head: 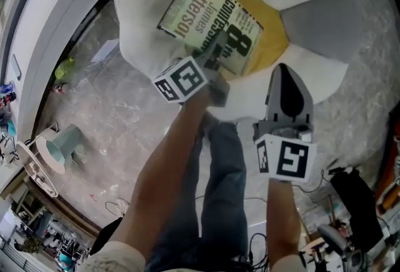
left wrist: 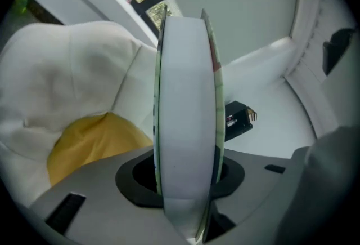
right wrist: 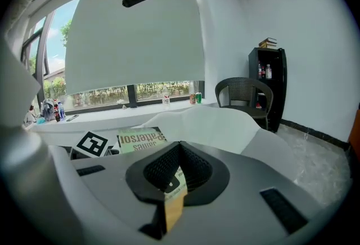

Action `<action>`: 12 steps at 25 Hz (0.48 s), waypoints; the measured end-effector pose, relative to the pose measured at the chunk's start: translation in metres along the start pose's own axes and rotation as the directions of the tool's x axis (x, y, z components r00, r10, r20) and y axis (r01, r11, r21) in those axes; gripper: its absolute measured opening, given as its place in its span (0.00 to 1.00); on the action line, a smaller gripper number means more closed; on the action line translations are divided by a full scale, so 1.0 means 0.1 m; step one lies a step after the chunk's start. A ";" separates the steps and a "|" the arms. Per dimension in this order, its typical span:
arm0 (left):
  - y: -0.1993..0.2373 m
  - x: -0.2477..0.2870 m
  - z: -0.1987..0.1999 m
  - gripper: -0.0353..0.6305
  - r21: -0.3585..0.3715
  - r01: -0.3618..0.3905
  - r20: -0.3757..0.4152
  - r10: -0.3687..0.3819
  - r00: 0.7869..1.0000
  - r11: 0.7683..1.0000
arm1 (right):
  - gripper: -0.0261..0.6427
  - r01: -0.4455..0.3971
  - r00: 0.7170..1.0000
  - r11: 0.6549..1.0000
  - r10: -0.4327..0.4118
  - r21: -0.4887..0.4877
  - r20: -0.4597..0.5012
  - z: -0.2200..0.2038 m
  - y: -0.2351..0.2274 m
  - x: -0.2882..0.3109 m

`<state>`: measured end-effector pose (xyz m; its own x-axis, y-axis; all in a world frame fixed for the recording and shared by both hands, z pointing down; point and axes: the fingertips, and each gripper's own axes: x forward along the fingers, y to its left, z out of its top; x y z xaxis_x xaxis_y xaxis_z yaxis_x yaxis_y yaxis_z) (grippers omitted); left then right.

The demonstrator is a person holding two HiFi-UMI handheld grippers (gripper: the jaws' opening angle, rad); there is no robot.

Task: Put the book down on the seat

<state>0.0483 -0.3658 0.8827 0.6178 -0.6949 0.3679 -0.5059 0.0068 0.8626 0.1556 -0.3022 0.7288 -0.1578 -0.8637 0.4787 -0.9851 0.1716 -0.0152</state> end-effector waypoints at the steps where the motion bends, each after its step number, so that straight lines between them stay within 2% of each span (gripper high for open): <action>1: 0.10 0.05 -0.04 0.30 -0.052 0.022 0.008 -0.022 1.000 0.998 | 0.04 -0.005 1.000 1.000 0.005 -0.001 -0.003 -0.04 0.02 0.04; 3: 0.31 0.14 -0.13 0.30 -0.153 0.051 0.014 -0.050 0.999 0.987 | 0.04 -0.017 1.000 1.000 0.017 0.025 -0.003 -0.10 0.04 0.07; 5: 0.48 0.20 -0.22 0.30 -0.213 0.055 0.013 -0.053 0.998 0.976 | 0.04 -0.022 1.000 0.999 0.022 0.041 -0.002 -0.15 0.02 0.09; 12: 0.81 0.34 -0.44 0.30 -0.304 0.062 0.025 -0.057 0.998 0.951 | 0.04 -0.022 0.999 0.999 0.022 0.036 -0.023 -0.46 0.00 0.22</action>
<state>0.0549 -0.3573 0.9802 0.6305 -0.7119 0.3093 -0.2599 0.1818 0.9484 0.1553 -0.2994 0.7802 -0.1782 -0.8484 0.4984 -0.9833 0.1729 -0.0573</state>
